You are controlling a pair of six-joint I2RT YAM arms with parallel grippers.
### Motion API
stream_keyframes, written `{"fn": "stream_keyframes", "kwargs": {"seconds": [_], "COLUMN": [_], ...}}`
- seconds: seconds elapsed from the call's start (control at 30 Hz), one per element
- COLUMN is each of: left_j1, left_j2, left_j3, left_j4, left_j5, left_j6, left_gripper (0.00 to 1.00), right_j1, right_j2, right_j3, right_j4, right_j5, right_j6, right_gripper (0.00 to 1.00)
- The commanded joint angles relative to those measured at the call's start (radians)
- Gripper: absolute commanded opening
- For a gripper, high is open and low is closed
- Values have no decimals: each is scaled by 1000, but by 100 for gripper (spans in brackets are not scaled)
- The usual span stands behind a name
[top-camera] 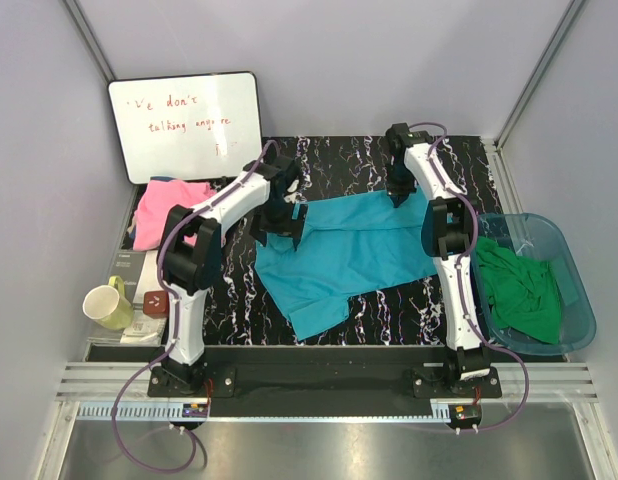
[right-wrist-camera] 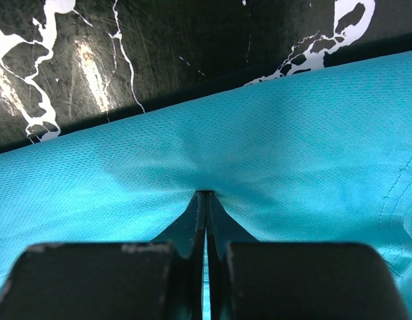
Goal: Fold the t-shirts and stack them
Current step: Fold the flattened tshirt in 1/3 of the way
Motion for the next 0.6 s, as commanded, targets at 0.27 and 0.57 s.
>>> {"fn": "stream_keyframes", "kwargs": {"seconds": [0.27, 0.57], "left_j1": [8, 8], "left_j2": [36, 72], "left_j3": [-60, -1], "left_j4": [146, 123], "left_j5": [77, -41], "left_j6": [-98, -124], "left_gripper": [47, 0], "right_j1": [-34, -51], "right_j2": [18, -2], "right_j3": [-54, -83], "right_j4": [14, 21], "right_j5": [7, -41], "right_j6": [-10, -13], "right_gripper": [0, 0]}}
